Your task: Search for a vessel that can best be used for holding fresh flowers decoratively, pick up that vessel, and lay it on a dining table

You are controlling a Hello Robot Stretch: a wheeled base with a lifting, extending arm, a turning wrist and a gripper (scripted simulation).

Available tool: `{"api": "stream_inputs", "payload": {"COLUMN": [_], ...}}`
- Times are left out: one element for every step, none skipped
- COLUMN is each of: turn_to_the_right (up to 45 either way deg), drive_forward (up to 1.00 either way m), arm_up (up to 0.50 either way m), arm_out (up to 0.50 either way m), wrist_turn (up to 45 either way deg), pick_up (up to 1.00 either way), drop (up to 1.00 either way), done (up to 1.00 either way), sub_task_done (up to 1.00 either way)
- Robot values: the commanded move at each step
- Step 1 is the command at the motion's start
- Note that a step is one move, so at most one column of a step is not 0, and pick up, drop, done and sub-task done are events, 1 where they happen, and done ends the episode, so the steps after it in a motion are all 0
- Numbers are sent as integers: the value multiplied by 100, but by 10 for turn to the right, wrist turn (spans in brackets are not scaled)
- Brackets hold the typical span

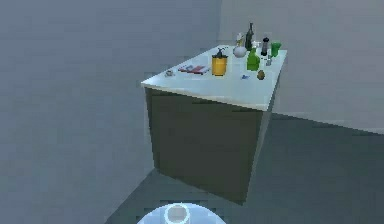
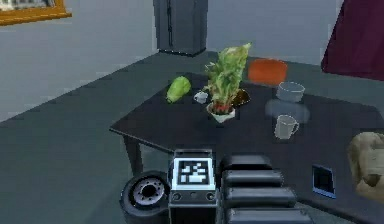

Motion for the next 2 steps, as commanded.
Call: {"api": "stream_inputs", "payload": {"turn_to_the_right": [30,-450], "drive_forward": [0,0], "arm_up": [0,0], "arm_out": [0,0], "wrist_turn": [0,0], "pick_up": [0,0], "drop": [0,0], "done": [0,0], "sub_task_done": [0,0]}}
